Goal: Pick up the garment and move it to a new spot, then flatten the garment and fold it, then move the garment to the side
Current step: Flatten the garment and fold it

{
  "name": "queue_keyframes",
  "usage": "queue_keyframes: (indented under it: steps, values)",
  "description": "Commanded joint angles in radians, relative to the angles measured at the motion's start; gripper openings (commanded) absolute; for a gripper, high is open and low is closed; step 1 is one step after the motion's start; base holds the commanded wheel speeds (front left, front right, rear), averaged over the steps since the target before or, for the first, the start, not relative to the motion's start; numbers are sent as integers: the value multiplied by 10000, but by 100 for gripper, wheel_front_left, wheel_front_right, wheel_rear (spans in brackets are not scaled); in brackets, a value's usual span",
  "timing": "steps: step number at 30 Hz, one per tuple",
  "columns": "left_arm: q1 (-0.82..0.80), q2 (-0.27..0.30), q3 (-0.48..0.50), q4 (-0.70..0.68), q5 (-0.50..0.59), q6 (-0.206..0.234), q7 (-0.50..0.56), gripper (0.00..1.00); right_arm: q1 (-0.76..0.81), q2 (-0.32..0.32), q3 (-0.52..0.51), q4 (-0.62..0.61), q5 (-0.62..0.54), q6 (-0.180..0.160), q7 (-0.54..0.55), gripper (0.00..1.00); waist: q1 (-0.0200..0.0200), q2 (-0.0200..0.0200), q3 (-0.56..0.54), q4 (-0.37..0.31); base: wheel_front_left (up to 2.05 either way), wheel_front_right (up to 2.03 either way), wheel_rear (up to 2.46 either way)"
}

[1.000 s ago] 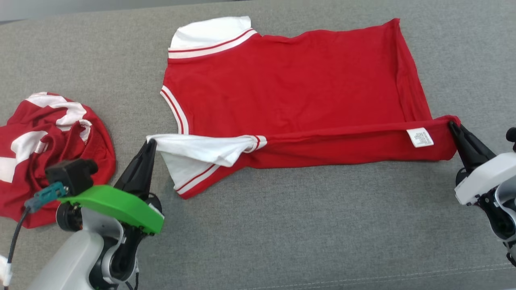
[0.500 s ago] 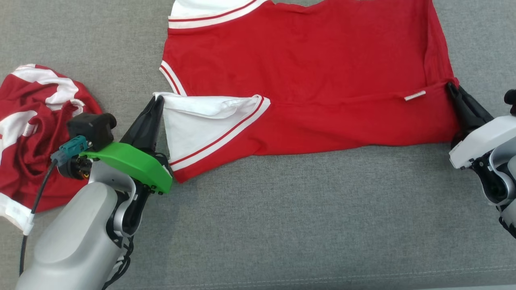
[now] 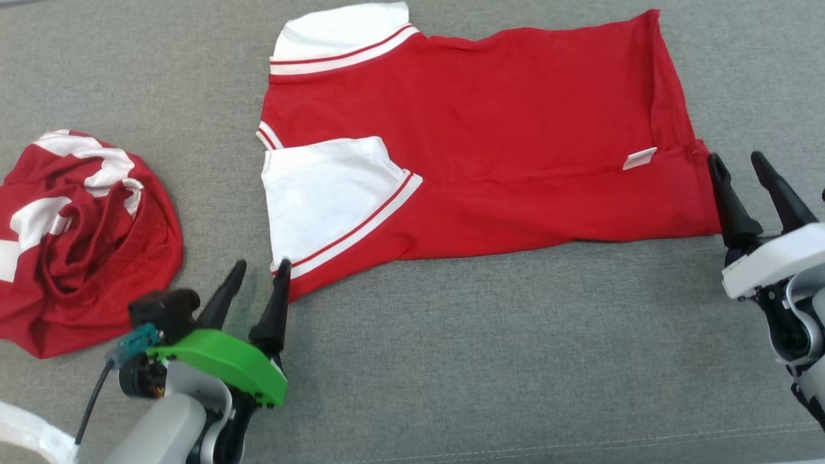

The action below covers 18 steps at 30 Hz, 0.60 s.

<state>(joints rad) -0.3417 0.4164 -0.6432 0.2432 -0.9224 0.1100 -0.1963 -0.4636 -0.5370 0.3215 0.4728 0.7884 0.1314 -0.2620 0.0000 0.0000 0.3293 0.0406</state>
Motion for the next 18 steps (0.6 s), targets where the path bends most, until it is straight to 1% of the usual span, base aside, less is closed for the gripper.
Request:
queue_keyframes:
  steps: [1,5,11,12,13,14,16,18]
  values:
    - [263,59,49,-148,-135,97,71,100,238,81,-152,-135,-99,-15,-33,100,0,0,-122,-118,0,0,0]
    - [698,132,13,-405,-413,256,330,100,686,294,-457,-383,-243,-15,-32,100,0,0,-121,-196,0,0,0]
    - [556,74,-114,-160,-559,372,788,100,900,540,-597,-468,-369,-15,-33,100,0,0,-2,-277,0,0,0]
    - [508,50,-116,-103,-552,370,818,90,906,580,-574,-453,-389,-15,-34,100,0,0,16,-288,0,0,0]
    - [480,38,-115,-58,-567,345,826,58,906,603,-550,-429,-396,-15,-34,100,0,0,29,-293,0,0,0]
    - [459,30,-120,-3,-586,298,830,31,902,632,-501,-375,-388,-15,-34,100,0,0,39,-294,0,0,0]
    - [431,23,-151,64,-598,219,842,0,885,685,-395,-240,-287,-15,-34,100,0,0,44,-280,0,0,0]
    - [415,25,-178,80,-595,107,832,0,838,696,-246,-21,-165,-15,-34,100,0,0,47,-246,0,0,0]
